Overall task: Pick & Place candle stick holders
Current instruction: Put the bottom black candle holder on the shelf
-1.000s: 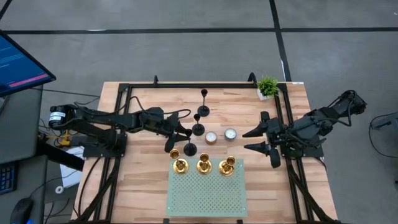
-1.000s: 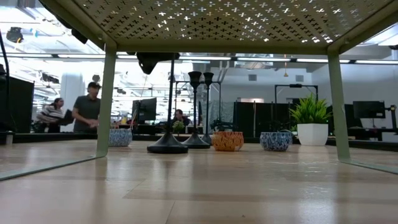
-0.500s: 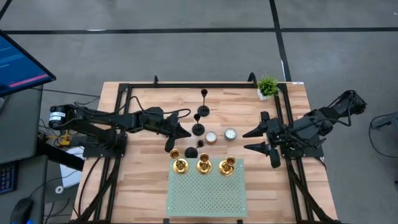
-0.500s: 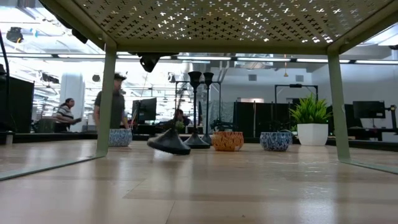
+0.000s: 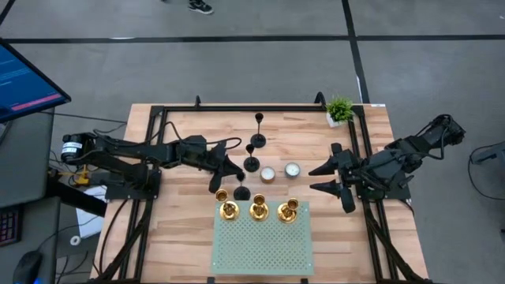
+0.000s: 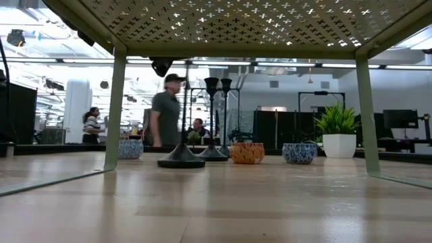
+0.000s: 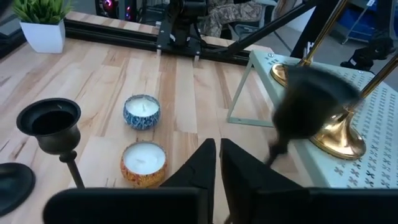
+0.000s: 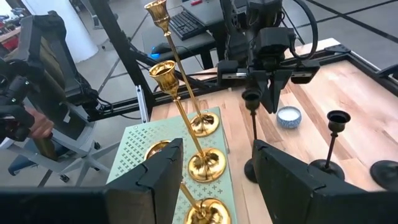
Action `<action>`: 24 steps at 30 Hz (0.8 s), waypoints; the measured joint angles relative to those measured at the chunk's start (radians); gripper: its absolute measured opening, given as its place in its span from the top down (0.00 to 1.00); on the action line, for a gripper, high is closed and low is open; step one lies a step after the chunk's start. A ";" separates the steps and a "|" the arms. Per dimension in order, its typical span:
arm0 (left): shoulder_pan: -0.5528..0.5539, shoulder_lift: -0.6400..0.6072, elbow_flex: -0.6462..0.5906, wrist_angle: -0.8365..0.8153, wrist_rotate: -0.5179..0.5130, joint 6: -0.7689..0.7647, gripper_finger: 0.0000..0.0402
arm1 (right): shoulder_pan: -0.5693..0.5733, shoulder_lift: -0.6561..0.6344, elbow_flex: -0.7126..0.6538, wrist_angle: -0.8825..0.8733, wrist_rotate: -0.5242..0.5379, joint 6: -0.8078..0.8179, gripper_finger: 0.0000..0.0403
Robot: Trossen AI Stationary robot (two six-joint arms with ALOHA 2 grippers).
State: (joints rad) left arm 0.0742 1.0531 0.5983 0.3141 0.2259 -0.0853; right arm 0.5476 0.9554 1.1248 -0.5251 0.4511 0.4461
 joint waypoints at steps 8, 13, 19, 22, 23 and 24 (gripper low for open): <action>0.013 -0.009 0.000 -0.133 0.033 0.002 0.84 | 0.000 0.000 0.000 0.001 0.000 0.000 0.54; 0.012 -0.029 0.000 -0.227 0.062 0.003 0.70 | 0.000 0.000 0.000 0.001 0.000 0.000 0.54; 0.011 -0.038 0.000 -0.251 0.062 -0.001 0.52 | 0.000 0.000 0.000 0.001 0.000 -0.004 0.54; 0.011 -0.013 0.000 -0.200 0.081 -0.015 0.48 | 0.000 0.000 0.000 0.001 0.000 -0.008 0.54; 0.011 -0.006 -0.001 -0.173 0.086 -0.025 0.48 | 0.000 0.000 0.000 0.001 0.000 -0.008 0.54; 0.011 0.001 -0.001 -0.149 0.095 -0.031 0.48 | -0.001 0.000 0.000 0.001 0.000 -0.008 0.54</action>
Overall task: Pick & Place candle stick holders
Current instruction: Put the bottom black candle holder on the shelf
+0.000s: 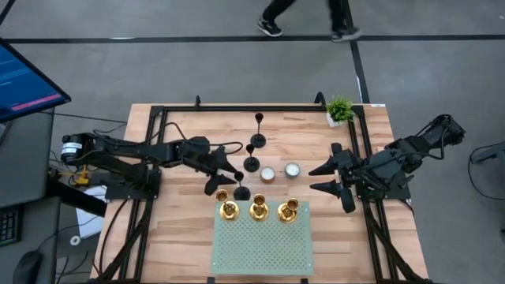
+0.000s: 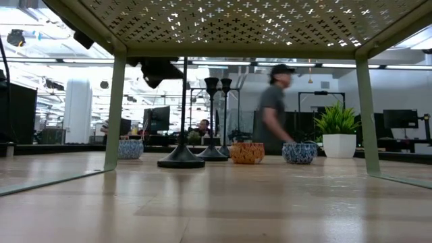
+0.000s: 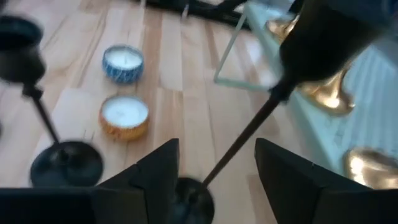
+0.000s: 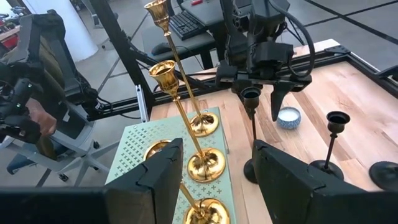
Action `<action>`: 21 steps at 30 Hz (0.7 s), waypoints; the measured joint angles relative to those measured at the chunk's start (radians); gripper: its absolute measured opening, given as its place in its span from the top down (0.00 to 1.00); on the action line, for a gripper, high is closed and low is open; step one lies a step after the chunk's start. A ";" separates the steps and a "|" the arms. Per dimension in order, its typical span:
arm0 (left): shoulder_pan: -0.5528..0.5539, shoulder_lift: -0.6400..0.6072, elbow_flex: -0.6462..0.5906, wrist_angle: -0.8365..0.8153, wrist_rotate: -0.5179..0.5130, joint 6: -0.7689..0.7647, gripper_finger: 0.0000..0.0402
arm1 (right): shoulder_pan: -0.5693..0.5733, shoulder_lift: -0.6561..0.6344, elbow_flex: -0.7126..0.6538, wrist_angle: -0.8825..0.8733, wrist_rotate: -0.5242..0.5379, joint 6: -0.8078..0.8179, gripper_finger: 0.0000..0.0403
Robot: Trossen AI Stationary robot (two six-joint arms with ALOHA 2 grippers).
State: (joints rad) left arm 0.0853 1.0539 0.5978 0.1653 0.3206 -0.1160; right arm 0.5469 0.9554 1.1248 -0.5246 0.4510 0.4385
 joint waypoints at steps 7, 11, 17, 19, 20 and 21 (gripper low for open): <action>-0.001 0.009 0.000 0.029 0.043 -0.001 0.49 | 0.000 0.000 0.000 -0.009 0.000 0.000 0.54; -0.005 0.009 0.000 0.039 0.073 -0.012 0.49 | 0.000 0.000 0.000 -0.016 0.008 -0.002 0.54; -0.014 0.009 0.000 0.070 0.074 -0.023 0.49 | -0.011 0.000 0.000 -0.022 0.024 -0.003 0.54; -0.014 0.015 0.000 0.091 0.076 -0.023 0.49 | -0.018 0.000 0.000 -0.022 0.023 -0.003 0.54; -0.014 0.026 0.000 0.108 0.076 -0.023 0.49 | -0.021 0.000 0.000 -0.022 0.023 -0.003 0.54; -0.016 0.038 0.000 0.116 0.076 -0.023 0.49 | -0.025 0.000 0.000 -0.022 0.023 -0.004 0.54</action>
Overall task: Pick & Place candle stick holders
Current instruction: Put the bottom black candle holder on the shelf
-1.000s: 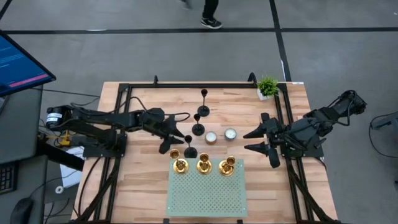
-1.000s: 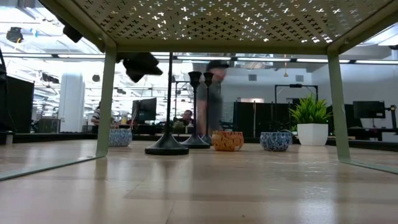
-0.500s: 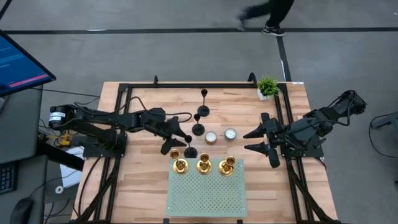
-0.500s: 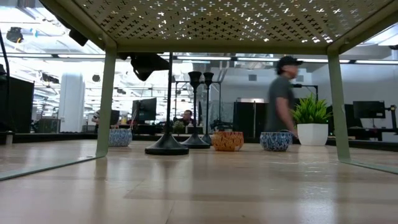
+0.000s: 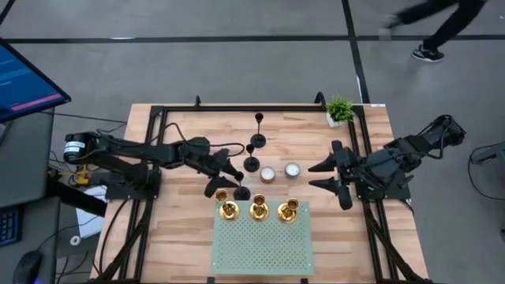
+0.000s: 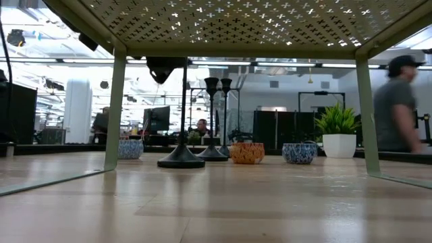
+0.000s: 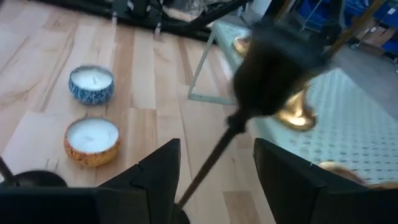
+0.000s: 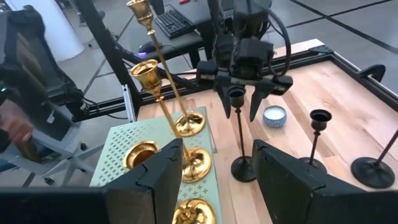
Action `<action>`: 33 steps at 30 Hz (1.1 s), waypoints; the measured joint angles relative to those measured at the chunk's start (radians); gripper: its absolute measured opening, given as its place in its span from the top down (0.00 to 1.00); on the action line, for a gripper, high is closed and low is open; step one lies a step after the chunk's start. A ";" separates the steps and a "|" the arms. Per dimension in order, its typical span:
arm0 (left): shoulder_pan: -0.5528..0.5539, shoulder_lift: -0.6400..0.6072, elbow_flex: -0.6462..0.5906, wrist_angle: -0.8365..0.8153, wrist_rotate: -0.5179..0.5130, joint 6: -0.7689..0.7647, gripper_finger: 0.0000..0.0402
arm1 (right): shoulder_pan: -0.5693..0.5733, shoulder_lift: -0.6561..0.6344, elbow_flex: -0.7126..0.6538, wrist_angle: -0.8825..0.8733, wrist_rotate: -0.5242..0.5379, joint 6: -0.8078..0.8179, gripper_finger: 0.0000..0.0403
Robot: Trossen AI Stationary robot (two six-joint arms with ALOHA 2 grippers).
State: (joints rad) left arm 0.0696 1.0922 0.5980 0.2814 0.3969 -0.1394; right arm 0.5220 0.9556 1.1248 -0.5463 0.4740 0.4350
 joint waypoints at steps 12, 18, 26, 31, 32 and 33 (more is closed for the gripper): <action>-0.019 0.139 0.000 0.146 -0.003 0.000 0.54 | -0.014 0.000 0.000 0.000 -0.002 0.002 0.54; -0.016 0.099 0.000 0.146 -0.003 0.010 0.82 | -0.014 0.000 0.000 0.000 -0.004 0.003 0.54; -0.016 0.028 0.000 0.144 -0.061 0.033 0.97 | -0.014 0.000 0.000 -0.008 -0.003 0.003 0.54; -0.017 -0.041 0.000 0.146 -0.154 0.077 0.97 | -0.014 0.000 0.000 -0.008 -0.003 0.004 0.54; -0.017 -0.063 0.000 0.142 -0.177 0.084 0.97 | -0.014 0.000 0.000 -0.008 -0.003 0.005 0.54; -0.016 -0.084 0.000 0.144 -0.194 0.093 0.97 | -0.014 0.000 0.000 -0.008 -0.003 0.008 0.54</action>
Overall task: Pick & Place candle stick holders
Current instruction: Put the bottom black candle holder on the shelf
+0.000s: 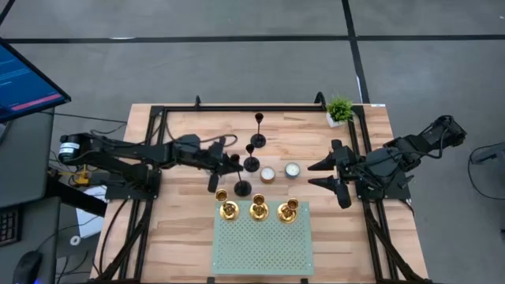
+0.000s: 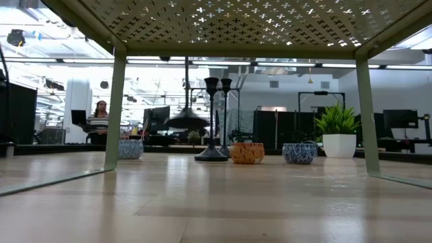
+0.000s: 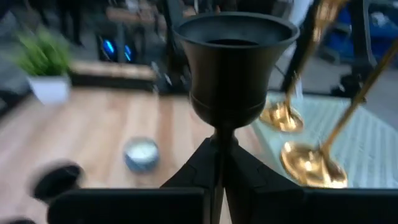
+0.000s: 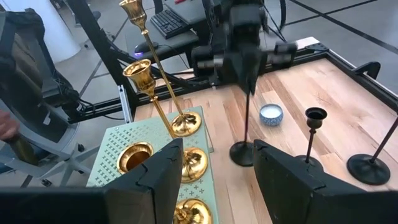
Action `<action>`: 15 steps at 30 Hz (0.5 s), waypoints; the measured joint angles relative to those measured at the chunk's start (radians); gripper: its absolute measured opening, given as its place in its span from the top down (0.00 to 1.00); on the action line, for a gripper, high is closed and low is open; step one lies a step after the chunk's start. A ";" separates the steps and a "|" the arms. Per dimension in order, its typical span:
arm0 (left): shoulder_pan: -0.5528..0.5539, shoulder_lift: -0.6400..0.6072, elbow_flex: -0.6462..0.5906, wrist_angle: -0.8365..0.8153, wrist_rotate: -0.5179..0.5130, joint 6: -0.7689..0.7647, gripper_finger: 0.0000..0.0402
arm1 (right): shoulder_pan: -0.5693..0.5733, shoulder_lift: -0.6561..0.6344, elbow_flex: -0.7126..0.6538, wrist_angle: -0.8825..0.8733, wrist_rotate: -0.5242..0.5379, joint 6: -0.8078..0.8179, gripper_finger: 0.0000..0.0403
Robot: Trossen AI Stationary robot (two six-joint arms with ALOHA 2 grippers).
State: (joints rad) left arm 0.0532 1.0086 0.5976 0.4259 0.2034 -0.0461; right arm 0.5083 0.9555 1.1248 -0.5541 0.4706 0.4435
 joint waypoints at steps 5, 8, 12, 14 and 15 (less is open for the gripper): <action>-0.002 -0.146 0.002 -0.044 -0.082 0.016 0.97 | 0.000 0.000 0.000 0.012 0.000 0.002 0.54; -0.016 -0.249 0.032 -0.187 -0.147 0.021 0.97 | 0.000 0.000 0.000 0.015 0.000 0.003 0.54; -0.064 -0.350 0.136 -0.420 -0.268 0.076 0.97 | 0.000 0.000 0.000 0.015 0.000 0.003 0.54; -0.095 -0.374 0.197 -0.510 -0.326 0.098 0.97 | 0.000 0.000 0.000 0.016 0.000 0.003 0.54; -0.111 -0.380 0.228 -0.557 -0.350 0.101 0.97 | 0.000 0.000 0.000 0.016 0.000 0.003 0.54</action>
State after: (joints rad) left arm -0.0575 0.6282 0.8257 -0.1309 -0.1463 0.0545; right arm 0.5083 0.9554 1.1248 -0.5378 0.4706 0.4461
